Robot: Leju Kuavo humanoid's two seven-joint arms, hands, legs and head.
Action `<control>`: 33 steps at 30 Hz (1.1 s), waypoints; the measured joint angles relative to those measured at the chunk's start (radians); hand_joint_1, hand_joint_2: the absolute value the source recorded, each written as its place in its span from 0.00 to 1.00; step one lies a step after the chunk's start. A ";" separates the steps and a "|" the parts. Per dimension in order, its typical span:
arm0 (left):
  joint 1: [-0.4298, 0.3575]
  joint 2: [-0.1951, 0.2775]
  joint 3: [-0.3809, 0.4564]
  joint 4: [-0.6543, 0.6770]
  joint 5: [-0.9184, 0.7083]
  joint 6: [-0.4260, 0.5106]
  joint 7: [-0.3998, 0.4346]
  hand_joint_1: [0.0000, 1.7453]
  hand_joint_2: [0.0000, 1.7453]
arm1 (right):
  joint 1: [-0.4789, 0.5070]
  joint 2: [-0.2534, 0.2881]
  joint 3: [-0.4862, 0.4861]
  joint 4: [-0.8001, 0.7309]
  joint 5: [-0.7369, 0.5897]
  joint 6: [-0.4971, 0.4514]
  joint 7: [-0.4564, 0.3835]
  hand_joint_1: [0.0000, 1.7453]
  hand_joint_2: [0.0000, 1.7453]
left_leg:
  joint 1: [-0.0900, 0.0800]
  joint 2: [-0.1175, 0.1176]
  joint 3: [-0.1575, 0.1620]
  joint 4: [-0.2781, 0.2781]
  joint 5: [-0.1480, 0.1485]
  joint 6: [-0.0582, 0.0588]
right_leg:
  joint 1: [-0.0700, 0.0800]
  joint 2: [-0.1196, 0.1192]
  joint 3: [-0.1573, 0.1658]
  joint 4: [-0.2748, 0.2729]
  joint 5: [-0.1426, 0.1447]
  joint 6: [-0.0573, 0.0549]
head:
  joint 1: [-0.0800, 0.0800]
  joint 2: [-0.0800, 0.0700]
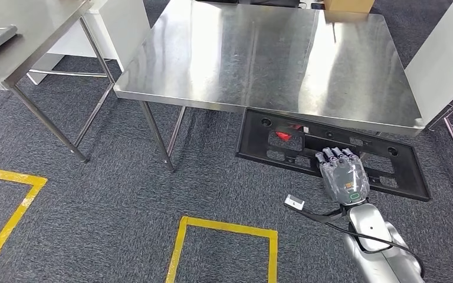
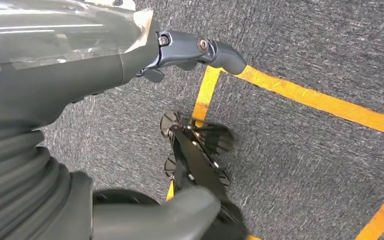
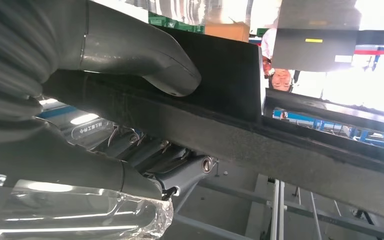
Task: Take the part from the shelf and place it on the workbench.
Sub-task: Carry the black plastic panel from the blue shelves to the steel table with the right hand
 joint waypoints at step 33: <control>0.003 0.005 0.000 0.000 0.006 -0.007 -0.003 0.00 1.00 | -0.014 0.008 0.021 0.029 0.000 0.000 0.002 1.00 1.00 | -0.001 0.001 -0.026 -0.035 -0.006 0.010 | 0.006 0.006 0.044 0.006 -0.043 -0.003 | -0.002 0.000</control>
